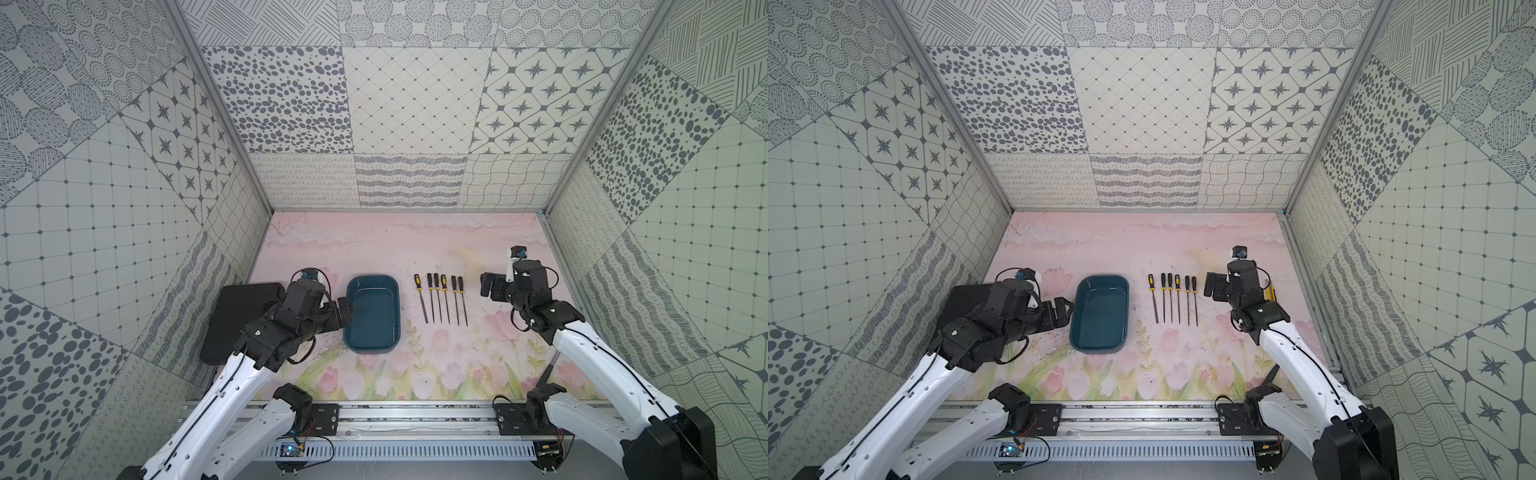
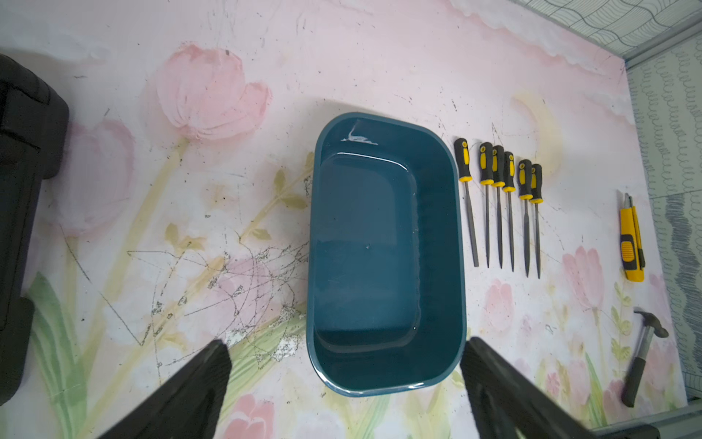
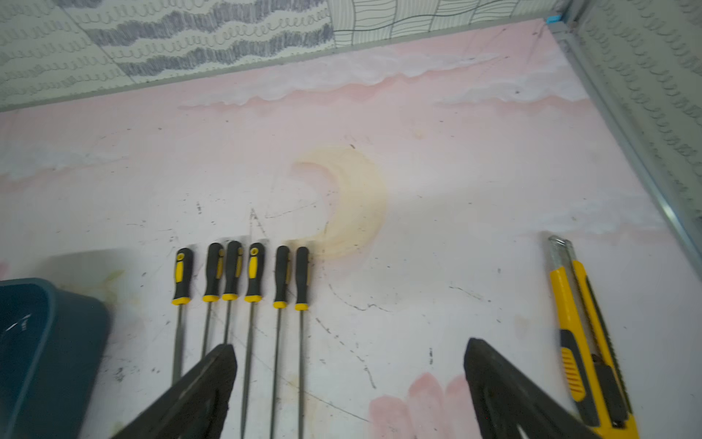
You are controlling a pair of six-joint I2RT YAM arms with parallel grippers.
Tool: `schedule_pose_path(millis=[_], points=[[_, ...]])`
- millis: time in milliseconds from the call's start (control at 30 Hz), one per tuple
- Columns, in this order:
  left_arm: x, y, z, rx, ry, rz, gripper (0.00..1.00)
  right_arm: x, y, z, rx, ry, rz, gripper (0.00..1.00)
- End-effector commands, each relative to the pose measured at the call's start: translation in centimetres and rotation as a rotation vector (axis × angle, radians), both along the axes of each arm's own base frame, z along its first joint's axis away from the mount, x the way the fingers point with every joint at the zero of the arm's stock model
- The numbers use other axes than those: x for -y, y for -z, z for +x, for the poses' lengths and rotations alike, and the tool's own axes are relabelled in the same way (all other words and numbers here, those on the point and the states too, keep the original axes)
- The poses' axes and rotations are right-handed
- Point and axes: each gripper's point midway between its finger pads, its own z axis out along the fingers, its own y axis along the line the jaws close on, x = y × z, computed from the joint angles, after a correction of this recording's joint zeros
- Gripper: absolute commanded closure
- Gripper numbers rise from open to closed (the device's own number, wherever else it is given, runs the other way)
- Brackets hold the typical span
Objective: Take the file tool out of the storage box
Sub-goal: Reset both arms
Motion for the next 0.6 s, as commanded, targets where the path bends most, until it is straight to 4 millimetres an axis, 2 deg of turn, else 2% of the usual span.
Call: schedule_pose_path(millis=[0, 133, 167, 200, 333, 567], points=[[-0.5, -1.6, 3.2, 0.114, -0.063, 0.03, 0.01, 1.9, -0.8, 1.8, 0.114, -0.011, 0.001, 0.02], [0.1, -1.0, 4.7, 0.108, -0.054, 0.051, 0.01, 5.5, 0.0, 3.5, 0.183, 0.093, 0.009, 0.02], [0.6, -1.1, 5.0, 0.118, -0.023, 0.054, 0.01, 5.9, -0.5, 4.1, 0.22, 0.106, 0.002, 0.01], [0.6, -1.1, 5.3, 0.122, -0.018, 0.062, 0.01, 6.2, 0.5, 4.3, 0.234, 0.107, -0.01, 0.01], [-0.3, -1.0, 6.3, 0.163, -0.037, 0.13, 0.01, 6.7, 1.8, 5.7, 0.312, 0.093, -0.031, 0.02], [-1.6, -0.9, 8.3, 0.238, -0.016, 0.269, 0.01, 6.5, 4.1, 6.4, 0.402, 0.07, -0.054, 0.01]])
